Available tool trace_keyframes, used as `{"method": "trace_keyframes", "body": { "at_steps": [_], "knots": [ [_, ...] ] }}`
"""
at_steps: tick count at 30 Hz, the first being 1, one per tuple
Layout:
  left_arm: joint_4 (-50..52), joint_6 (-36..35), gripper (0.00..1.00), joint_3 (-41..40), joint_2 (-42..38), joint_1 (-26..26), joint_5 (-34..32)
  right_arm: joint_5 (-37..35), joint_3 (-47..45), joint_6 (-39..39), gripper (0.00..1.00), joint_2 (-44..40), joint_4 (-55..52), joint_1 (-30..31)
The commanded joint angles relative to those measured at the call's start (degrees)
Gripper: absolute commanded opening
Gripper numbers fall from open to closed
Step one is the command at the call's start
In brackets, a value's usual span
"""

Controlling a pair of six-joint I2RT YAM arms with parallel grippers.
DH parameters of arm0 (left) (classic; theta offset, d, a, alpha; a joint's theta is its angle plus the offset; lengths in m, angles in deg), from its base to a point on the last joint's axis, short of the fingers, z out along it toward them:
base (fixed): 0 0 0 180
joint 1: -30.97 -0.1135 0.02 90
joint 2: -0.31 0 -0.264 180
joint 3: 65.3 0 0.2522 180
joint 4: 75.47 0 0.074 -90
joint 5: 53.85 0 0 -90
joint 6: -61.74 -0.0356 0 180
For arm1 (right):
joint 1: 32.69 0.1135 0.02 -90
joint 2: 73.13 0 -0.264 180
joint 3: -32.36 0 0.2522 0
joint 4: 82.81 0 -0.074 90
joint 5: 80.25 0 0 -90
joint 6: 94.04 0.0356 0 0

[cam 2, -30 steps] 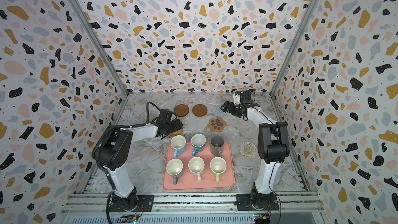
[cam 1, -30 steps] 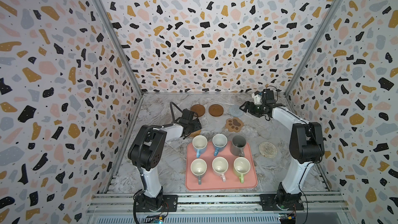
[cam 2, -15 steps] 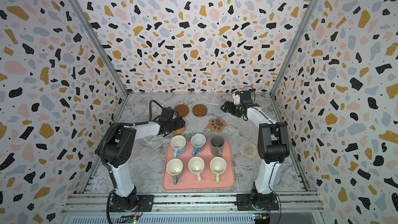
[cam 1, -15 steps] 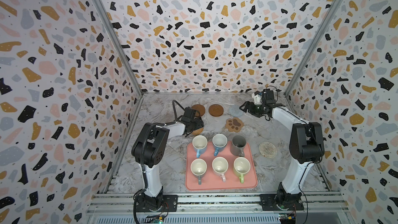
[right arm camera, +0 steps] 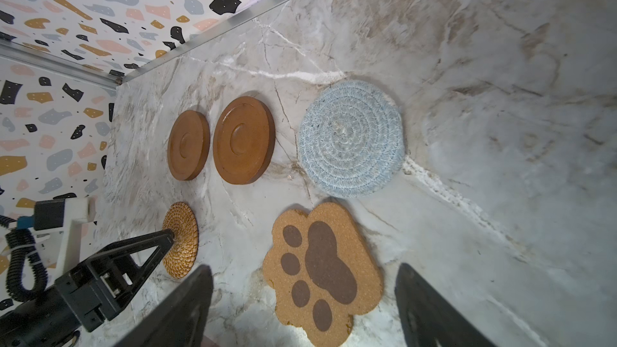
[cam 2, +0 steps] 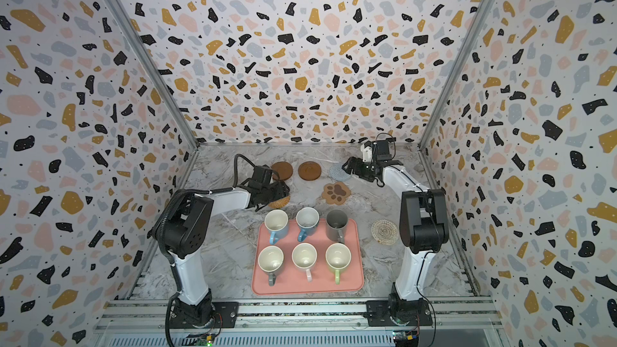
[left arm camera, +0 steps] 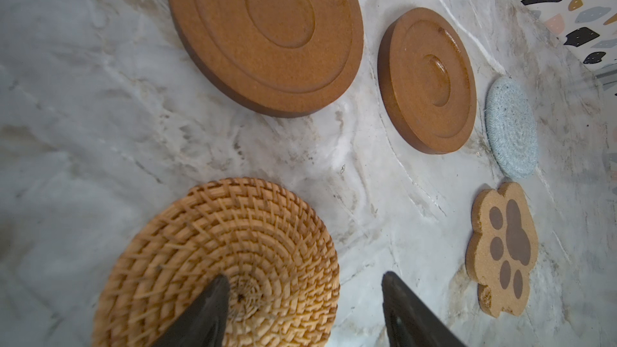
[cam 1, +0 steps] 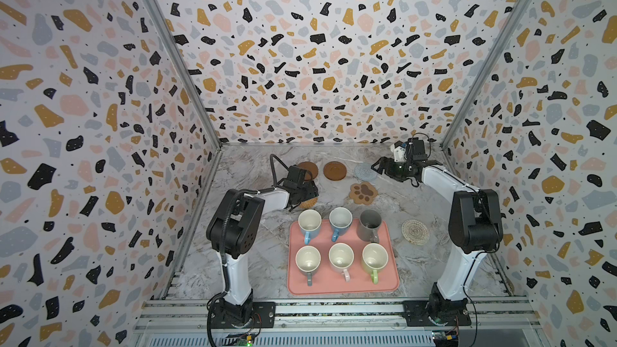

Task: Place cups on coasters
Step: Move the coaster to the center of the table.

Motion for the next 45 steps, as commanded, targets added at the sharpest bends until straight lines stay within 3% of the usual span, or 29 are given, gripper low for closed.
{"method": "trace_keyframes", "body": {
  "at_steps": [1, 14, 27, 45],
  "knots": [
    [1.52, 0.65, 0.74, 1.17, 1.02, 0.07, 0.52, 0.04, -0.02, -0.46, 0.87, -2.87, -1.18, 0.22],
    [6.16, -1.19, 0.75, 5.37, -6.24, -1.78, 0.45, -0.44, 0.42, -0.4, 0.88, -2.25, -2.06, 1.35],
    [7.71, -1.02, 0.76, -7.54, -17.55, -10.8, 0.35, 0.14, 0.16, -6.5, 0.87, 2.15, -6.87, 5.88],
    [3.05, 0.59, 0.75, -13.99, -21.07, -12.2, 2.23, 0.55, 5.28, -9.84, 0.82, 12.8, -10.12, 8.74]
  ]
}}
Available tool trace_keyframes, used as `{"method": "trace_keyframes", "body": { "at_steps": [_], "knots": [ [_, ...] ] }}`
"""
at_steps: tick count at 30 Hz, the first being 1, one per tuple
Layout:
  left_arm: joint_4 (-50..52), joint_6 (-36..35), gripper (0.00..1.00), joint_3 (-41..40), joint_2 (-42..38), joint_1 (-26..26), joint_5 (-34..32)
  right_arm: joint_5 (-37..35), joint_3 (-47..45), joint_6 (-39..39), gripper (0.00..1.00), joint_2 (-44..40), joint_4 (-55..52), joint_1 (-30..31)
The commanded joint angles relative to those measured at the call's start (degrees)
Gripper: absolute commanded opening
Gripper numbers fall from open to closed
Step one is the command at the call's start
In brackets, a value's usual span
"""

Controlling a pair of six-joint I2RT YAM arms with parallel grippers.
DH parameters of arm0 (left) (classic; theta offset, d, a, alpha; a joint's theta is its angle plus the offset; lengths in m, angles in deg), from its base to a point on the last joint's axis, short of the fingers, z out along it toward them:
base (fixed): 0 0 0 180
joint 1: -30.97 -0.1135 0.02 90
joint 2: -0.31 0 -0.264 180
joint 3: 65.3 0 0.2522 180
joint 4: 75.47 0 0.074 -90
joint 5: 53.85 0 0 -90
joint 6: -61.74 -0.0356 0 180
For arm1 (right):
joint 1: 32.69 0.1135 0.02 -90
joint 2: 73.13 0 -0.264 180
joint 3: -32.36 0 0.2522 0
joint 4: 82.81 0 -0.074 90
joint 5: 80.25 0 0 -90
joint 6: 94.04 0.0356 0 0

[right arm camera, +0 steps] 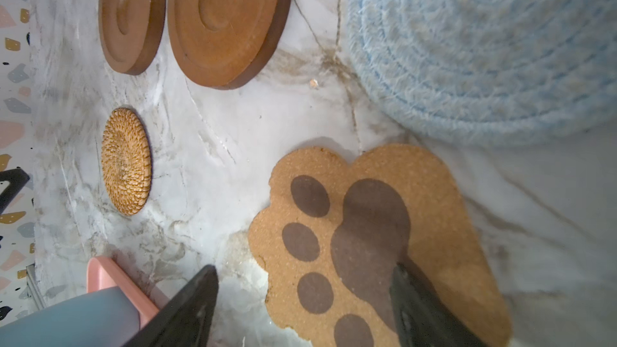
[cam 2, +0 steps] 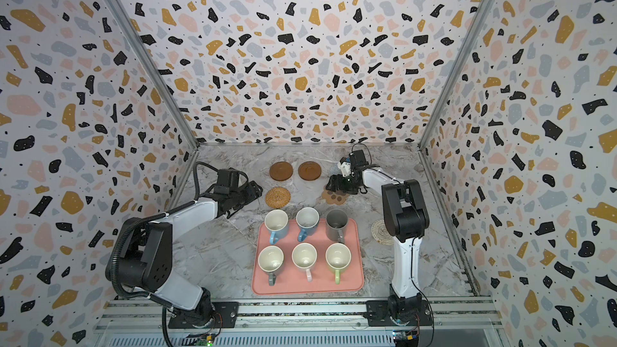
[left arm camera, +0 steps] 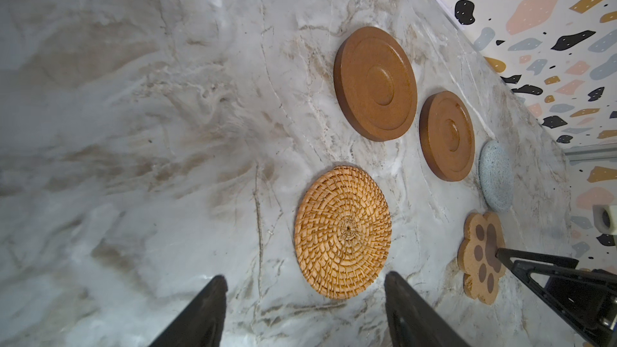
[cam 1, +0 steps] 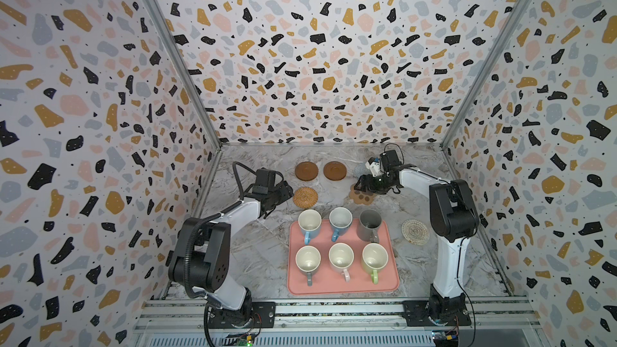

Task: Place cups on coasters
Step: Move the coaster to the center of the table.

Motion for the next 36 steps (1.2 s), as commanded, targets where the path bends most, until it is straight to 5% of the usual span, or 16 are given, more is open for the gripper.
{"method": "trace_keyframes", "body": {
  "at_steps": [1, 9, 23, 36],
  "knots": [
    [-2.19, 0.27, 0.76, -0.55, -0.99, -0.47, 0.75, -0.82, 1.57, -1.15, 0.82, 2.06, -2.86, 0.77],
    [-2.86, 0.18, 0.75, -0.77, -0.62, -0.52, 1.29, -2.07, 2.8, -2.4, 0.82, 1.39, -4.59, 2.73],
    [-2.99, 0.27, 0.76, -1.21, -1.22, -0.52, 1.47, -8.27, 8.5, -1.2, 0.87, 0.14, -2.34, -4.44],
    [-3.24, 0.7, 0.76, -2.36, -2.29, -0.53, 1.22, -3.1, 5.81, -2.06, 0.87, 2.91, -2.14, -3.24]
  ]
}}
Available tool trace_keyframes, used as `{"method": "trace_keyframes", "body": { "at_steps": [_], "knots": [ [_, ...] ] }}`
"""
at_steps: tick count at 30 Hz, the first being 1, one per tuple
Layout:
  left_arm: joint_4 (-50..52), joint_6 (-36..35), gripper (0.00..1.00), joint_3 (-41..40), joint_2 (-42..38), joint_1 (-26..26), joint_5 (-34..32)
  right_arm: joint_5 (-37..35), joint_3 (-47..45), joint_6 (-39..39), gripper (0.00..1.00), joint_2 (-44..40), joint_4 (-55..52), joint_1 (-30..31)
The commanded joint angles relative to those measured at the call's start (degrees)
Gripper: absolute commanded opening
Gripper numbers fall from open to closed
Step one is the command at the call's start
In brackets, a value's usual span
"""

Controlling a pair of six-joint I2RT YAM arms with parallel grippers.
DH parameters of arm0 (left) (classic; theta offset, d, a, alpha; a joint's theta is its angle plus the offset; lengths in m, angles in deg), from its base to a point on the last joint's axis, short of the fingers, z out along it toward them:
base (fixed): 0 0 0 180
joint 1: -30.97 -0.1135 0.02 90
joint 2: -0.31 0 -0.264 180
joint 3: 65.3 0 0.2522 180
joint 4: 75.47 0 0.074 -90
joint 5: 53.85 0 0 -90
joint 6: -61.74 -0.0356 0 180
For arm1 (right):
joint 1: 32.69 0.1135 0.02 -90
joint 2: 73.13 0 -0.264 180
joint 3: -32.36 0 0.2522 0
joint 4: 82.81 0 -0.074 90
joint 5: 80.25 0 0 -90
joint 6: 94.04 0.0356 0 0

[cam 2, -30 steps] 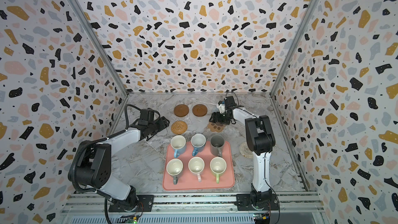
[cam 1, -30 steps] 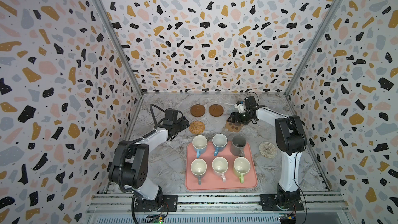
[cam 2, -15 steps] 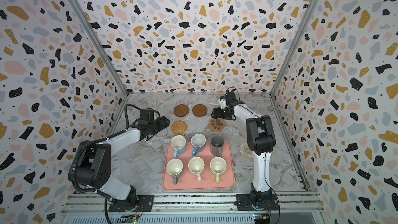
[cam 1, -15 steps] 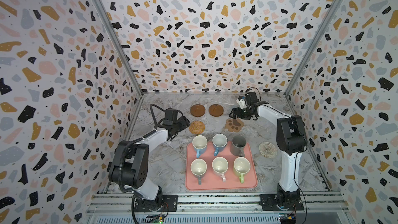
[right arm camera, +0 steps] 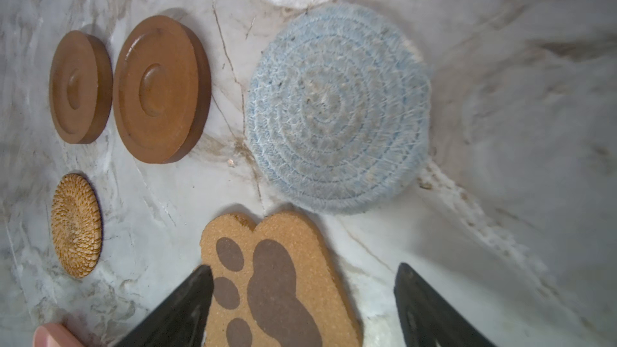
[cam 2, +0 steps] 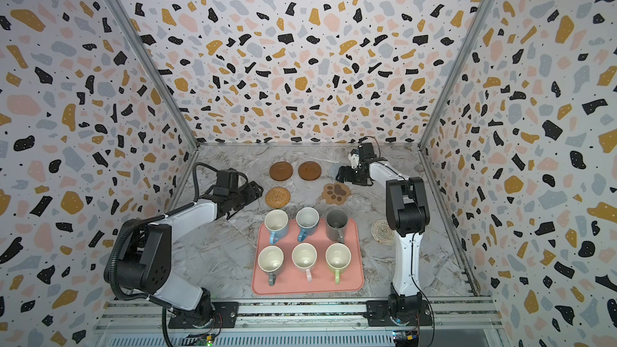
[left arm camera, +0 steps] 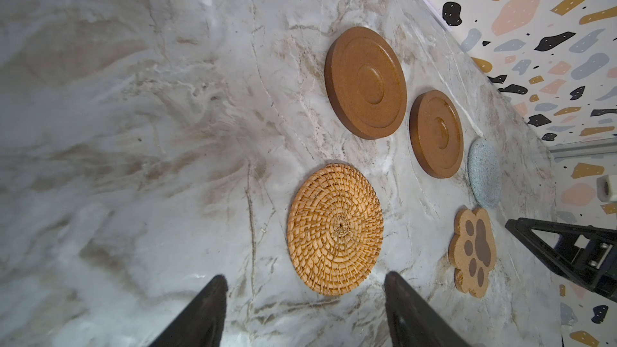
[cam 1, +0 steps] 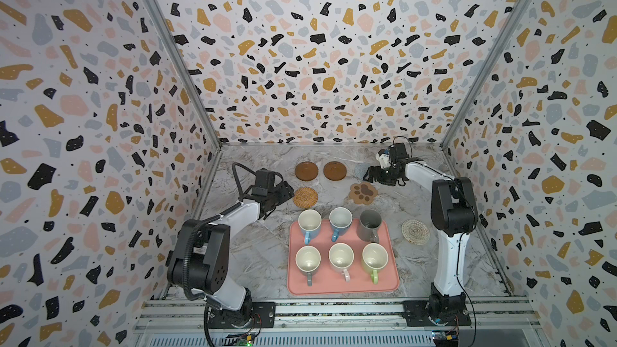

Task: Place cups on coasters
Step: Move the coaster to the center of the table.

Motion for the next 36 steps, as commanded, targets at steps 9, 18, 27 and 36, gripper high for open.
{"method": "trace_keyframes", "body": {
  "at_steps": [9, 18, 27, 36],
  "knots": [
    [-1.81, 0.55, 0.75, -1.2, -1.23, -0.47, 0.4, 7.37, -1.99, 1.11, 0.86, 0.42, 0.19, 4.26],
    [-2.08, 0.35, 0.75, -1.46, -1.18, -0.49, 0.72, 8.92, 2.19, 3.87, 0.86, 2.45, 1.3, 6.19],
    [-2.35, 0.24, 0.75, -1.99, -1.67, -0.53, 0.57, 5.28, 3.72, 2.01, 0.86, -2.88, -4.2, 2.21],
    [-3.3, 0.48, 0.76, -2.43, -1.14, -0.68, 0.85, 6.55, -7.4, -2.73, 0.87, -7.08, -6.36, 0.55]
  ]
}}
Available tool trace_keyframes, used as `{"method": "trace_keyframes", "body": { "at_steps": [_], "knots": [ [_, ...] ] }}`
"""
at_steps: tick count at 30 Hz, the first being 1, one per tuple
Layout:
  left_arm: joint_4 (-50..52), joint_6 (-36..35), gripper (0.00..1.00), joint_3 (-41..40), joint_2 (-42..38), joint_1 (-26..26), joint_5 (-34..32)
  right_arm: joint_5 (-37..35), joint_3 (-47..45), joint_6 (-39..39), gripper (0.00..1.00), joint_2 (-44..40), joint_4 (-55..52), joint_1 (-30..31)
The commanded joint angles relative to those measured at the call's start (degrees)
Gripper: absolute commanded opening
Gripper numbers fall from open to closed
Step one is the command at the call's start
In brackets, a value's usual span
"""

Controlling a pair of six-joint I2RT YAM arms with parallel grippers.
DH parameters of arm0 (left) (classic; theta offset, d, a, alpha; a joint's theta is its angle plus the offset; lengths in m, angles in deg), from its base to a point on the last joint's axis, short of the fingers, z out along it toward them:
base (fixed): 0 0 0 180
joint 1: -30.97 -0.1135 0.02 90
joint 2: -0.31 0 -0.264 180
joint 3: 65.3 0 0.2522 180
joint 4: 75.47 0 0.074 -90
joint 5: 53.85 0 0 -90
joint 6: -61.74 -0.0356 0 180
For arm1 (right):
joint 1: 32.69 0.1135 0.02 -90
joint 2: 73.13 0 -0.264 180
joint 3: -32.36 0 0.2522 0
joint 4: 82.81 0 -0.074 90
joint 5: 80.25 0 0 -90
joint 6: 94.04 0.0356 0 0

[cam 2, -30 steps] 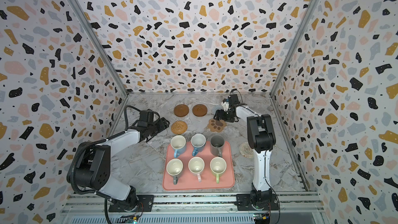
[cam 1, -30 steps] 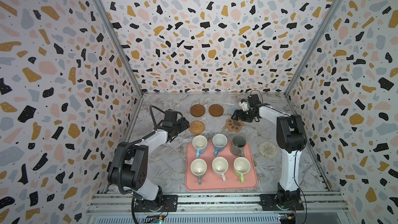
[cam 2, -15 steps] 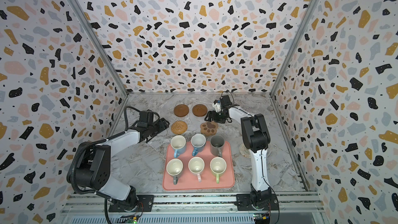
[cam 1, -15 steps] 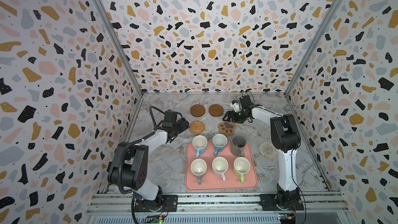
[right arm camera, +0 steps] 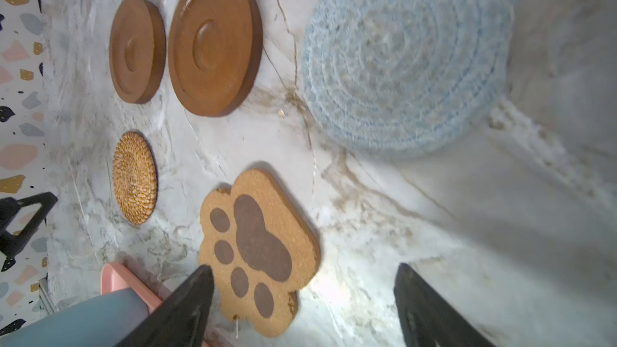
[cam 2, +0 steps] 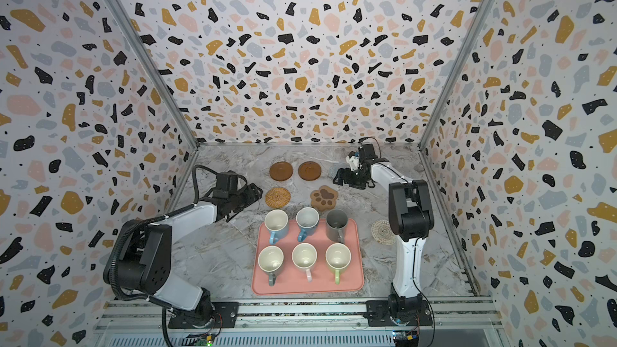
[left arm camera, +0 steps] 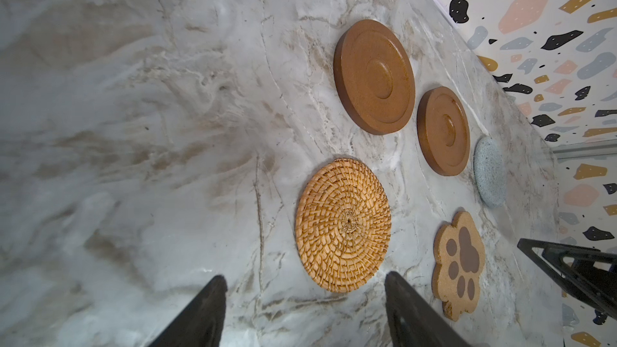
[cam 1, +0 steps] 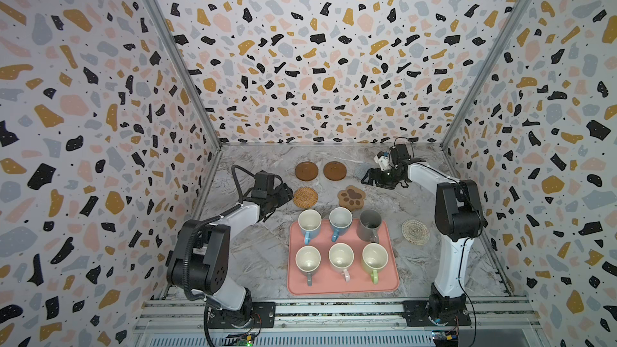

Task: Place cups on coasters
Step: Move the coaster to the center of the table.

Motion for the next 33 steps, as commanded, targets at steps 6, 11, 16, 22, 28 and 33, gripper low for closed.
{"method": "trace_keyframes", "body": {
  "at_steps": [6, 11, 16, 22, 28, 33],
  "knots": [
    [-1.75, 0.03, 0.76, -0.81, -1.16, -0.4, 0.62, 6.18, -6.61, 0.01, 0.86, -1.25, 1.59, 0.76],
    [-1.66, 0.15, 0.76, -0.81, -1.32, -0.39, 0.58, 11.98, -8.82, 4.2, 0.85, -0.5, 6.92, 1.19],
    [-1.49, 0.12, 0.76, -0.73, -1.43, -0.42, 0.53, 15.18, -9.9, 7.19, 0.84, 0.37, 10.62, 2.45],
    [-1.44, 0.12, 0.76, -0.73, -1.49, -0.44, 0.46, 16.94, -8.57, 10.31, 0.84, 1.99, 13.85, 3.56],
    [-1.04, -0.14, 0.76, -0.81, -1.86, -0.51, 0.34, 17.6, -3.96, 10.86, 0.84, 5.13, 13.46, 4.0],
    [-0.97, -0.1, 0.76, -0.9, -1.96, -0.65, 0.27, 18.38, -0.84, 10.77, 0.84, 7.69, 12.52, 4.26]
  ]
}}
